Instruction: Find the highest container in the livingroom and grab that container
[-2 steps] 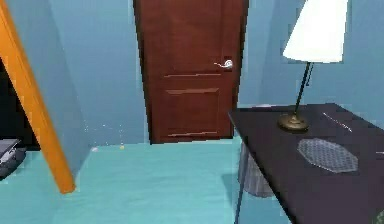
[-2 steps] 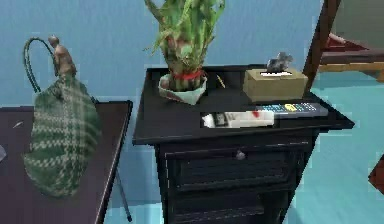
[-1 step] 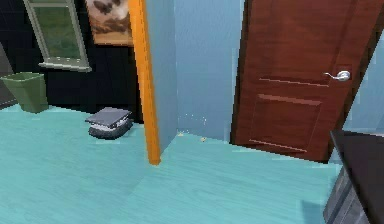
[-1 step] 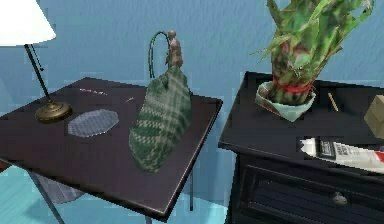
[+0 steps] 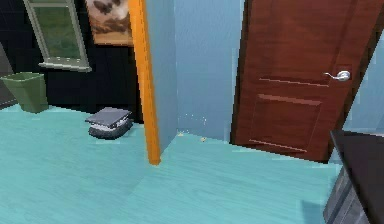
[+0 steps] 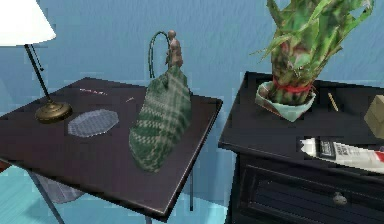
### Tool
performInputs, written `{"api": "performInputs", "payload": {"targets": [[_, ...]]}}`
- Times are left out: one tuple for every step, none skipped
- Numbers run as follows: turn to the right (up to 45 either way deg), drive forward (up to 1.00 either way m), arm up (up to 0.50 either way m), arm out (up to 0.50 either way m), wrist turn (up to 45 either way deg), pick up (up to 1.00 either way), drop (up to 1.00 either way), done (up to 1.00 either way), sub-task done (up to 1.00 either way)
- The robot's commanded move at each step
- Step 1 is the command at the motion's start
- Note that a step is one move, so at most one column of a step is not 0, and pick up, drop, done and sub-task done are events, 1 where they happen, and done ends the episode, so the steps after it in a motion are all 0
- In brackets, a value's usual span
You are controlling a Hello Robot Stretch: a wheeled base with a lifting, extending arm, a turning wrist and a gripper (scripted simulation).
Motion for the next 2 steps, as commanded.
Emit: {"api": "performInputs", "payload": {"targets": [[0.0,0.00,0.38,0.00,0.0,0.00,0.00,0.00,0.00],[0.0,0.00,0.00,0.16,0.0,0.00,0.00,0.00,0.00]]}}
